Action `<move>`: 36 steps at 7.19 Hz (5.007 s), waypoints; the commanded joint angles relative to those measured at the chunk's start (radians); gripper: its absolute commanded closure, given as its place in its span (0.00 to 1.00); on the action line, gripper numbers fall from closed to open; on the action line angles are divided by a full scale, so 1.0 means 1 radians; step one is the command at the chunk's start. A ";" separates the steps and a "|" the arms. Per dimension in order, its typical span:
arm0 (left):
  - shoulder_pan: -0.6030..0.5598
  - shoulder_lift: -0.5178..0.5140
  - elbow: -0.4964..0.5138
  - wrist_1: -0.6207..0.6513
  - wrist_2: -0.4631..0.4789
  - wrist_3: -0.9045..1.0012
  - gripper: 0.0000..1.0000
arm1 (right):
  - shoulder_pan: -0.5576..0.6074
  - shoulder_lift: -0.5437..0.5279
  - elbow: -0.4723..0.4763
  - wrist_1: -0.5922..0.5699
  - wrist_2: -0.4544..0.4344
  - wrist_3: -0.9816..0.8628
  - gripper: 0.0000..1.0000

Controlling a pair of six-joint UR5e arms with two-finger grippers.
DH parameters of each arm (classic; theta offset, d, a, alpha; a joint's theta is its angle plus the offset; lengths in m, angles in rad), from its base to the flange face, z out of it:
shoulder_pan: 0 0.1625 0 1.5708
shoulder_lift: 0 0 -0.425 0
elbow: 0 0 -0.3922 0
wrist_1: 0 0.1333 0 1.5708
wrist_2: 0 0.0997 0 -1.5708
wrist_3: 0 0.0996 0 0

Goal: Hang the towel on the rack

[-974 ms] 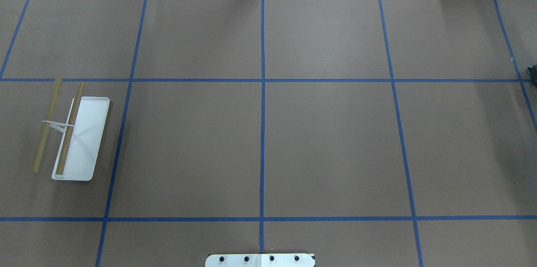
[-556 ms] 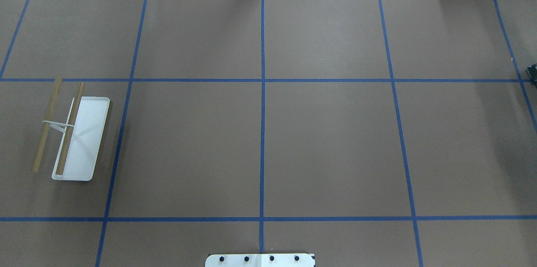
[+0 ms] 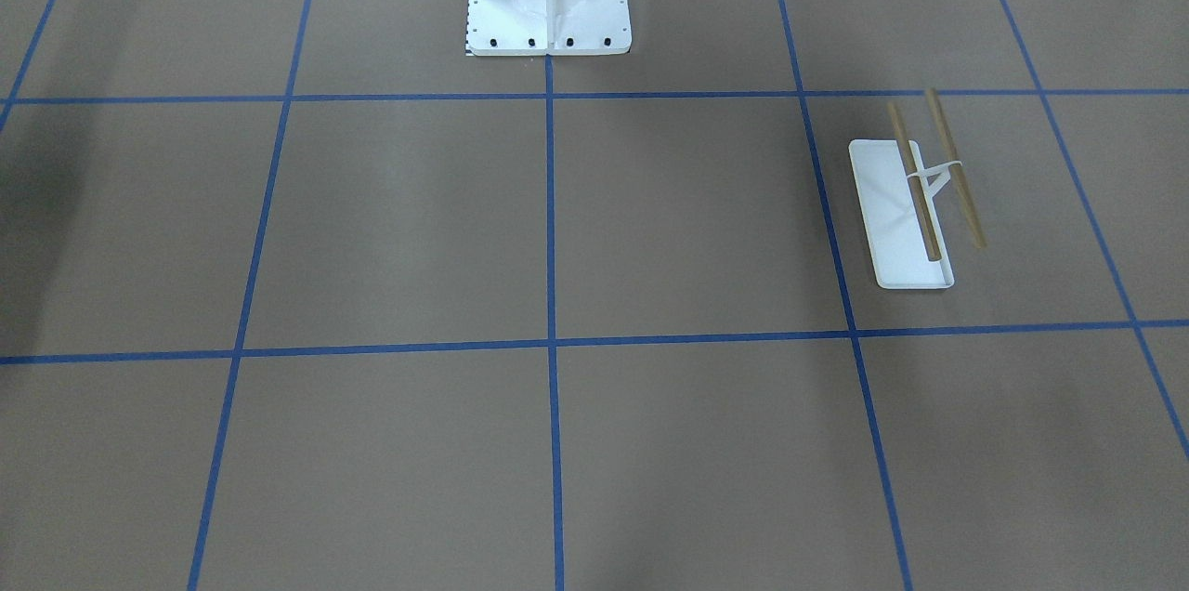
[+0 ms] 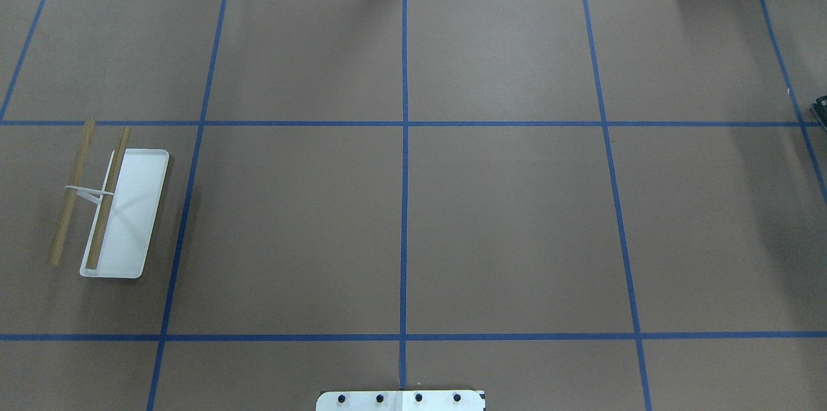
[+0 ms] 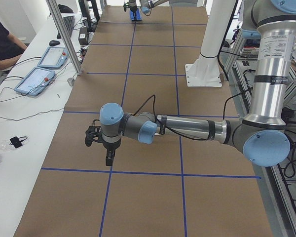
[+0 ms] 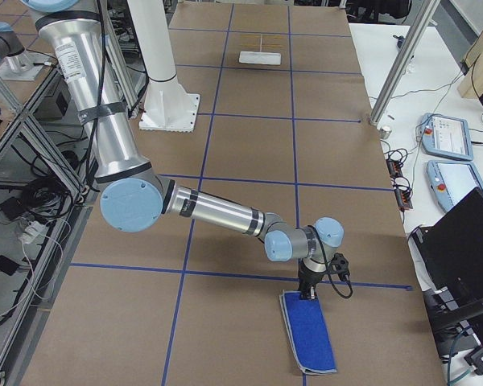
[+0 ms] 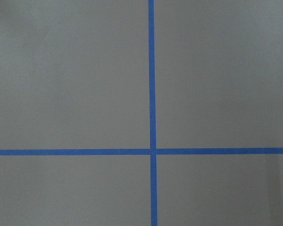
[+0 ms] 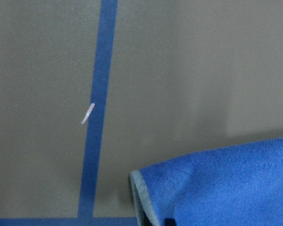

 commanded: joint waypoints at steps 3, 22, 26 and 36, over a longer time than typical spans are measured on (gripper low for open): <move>0.000 -0.006 0.000 -0.002 0.000 -0.004 0.02 | 0.149 0.005 0.030 0.085 0.167 -0.010 1.00; 0.516 -0.723 0.010 -0.018 -0.109 -1.528 0.02 | -0.626 0.200 1.271 -0.300 -0.355 0.852 1.00; 0.669 -0.797 0.009 -0.078 -0.034 -1.708 0.02 | -0.639 0.235 1.275 -0.287 -0.377 0.852 1.00; 0.776 -0.816 0.035 -0.201 0.003 -1.715 0.45 | -0.637 0.258 1.272 -0.235 -0.379 0.851 1.00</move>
